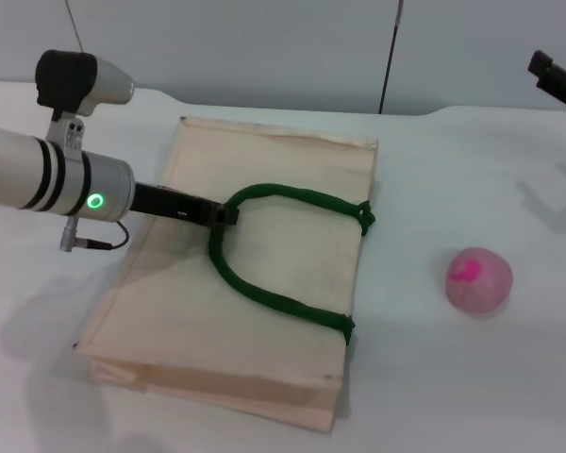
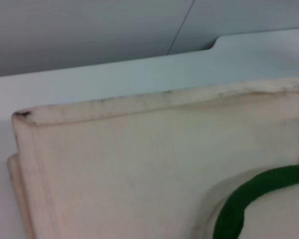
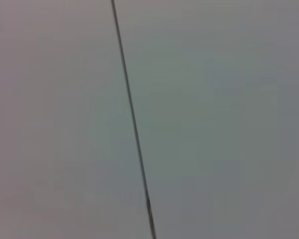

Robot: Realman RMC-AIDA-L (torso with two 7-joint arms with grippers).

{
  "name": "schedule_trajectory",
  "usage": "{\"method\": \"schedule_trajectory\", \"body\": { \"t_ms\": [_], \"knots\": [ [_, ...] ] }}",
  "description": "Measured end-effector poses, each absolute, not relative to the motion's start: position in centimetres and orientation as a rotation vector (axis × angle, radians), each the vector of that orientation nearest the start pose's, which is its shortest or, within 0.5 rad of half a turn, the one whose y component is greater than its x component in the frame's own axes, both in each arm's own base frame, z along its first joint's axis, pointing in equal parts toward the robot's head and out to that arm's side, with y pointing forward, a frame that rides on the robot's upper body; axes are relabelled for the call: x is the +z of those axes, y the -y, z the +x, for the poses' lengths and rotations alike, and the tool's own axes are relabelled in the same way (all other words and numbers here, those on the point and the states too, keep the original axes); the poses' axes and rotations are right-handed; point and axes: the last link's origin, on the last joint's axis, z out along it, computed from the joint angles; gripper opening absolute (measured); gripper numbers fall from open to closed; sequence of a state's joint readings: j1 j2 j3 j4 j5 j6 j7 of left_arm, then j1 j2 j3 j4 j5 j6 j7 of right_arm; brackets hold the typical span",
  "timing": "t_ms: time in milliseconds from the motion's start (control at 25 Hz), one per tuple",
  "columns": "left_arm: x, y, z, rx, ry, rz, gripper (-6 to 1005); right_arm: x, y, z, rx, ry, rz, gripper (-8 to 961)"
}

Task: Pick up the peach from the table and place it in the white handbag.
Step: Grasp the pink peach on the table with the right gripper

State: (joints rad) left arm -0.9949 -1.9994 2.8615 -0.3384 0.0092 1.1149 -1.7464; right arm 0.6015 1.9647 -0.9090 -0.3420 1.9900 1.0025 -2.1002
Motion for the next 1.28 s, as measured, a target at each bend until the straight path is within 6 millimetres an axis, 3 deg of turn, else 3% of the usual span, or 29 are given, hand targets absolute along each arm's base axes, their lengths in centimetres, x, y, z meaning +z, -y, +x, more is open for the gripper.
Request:
{"method": "schedule_trajectory", "body": {
  "t_ms": [280, 680, 1280],
  "knots": [
    [-0.3, -41.4, -25.0, -0.427, 1.157, -2.527, 123, 4.2, -41.2, 28.1, 0.732, -0.653, -2.161, 807],
    [3.7, -39.8, -23.0, -0.84, 1.009, -2.606, 122, 3.8, -39.3, 27.1, 0.591, -0.587, -2.488, 807],
    [6.2, -38.6, -21.1, -1.093, 0.855, -2.655, 122, 1.4, -37.8, 28.0, 0.273, -0.678, -2.699, 808]
  ]
}}
